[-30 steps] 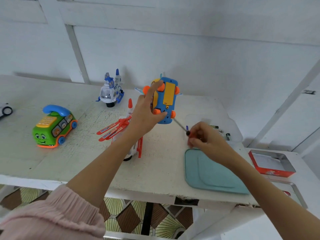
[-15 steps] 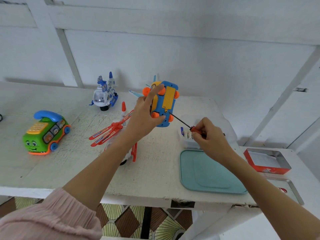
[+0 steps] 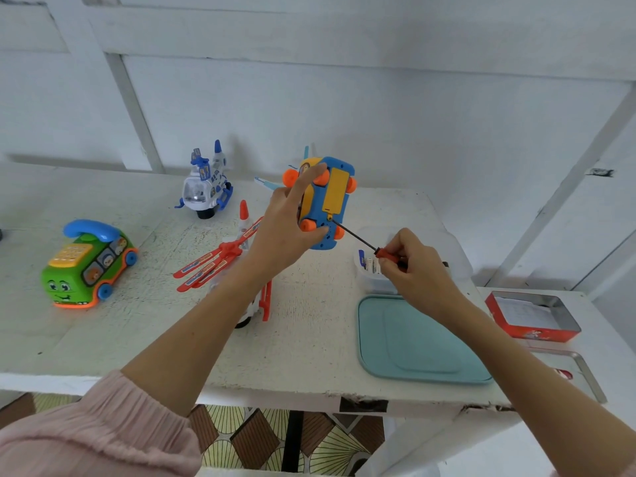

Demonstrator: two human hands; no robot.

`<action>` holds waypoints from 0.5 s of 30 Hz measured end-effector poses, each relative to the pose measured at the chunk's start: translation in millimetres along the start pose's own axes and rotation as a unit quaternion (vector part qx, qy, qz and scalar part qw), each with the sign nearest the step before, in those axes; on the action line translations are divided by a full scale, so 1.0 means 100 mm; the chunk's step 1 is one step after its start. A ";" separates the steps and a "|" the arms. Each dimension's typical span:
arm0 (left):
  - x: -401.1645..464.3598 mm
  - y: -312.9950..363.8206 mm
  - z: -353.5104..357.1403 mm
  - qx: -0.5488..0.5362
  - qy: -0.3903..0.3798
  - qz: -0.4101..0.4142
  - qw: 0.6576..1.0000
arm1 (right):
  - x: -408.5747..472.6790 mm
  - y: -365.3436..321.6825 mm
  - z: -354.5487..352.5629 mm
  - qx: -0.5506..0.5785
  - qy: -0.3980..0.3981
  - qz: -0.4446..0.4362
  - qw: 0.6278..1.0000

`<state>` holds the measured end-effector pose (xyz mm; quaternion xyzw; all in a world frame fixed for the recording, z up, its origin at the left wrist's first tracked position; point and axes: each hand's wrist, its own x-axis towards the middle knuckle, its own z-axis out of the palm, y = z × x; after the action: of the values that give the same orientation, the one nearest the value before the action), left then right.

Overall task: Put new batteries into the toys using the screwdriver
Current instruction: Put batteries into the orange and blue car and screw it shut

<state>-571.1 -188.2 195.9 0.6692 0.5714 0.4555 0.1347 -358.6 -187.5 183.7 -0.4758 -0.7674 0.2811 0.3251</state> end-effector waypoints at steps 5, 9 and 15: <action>0.00 0.05 0.00 0.041 -0.007 0.018 0.999 | 0.00 0.00 -0.02 -0.010 0.002 -0.002 1.000; 0.00 0.03 0.01 0.110 -0.011 0.038 0.993 | 0.00 -0.01 -0.05 -0.086 0.026 -0.036 0.995; 0.00 0.03 0.06 0.169 -0.008 0.057 0.984 | 0.00 0.01 -0.04 -0.149 0.052 -0.063 0.985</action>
<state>-564.2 -187.4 194.6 0.7174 0.6004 0.3534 -0.0018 -354.6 -186.5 185.5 -0.4834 -0.8114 0.1167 0.3072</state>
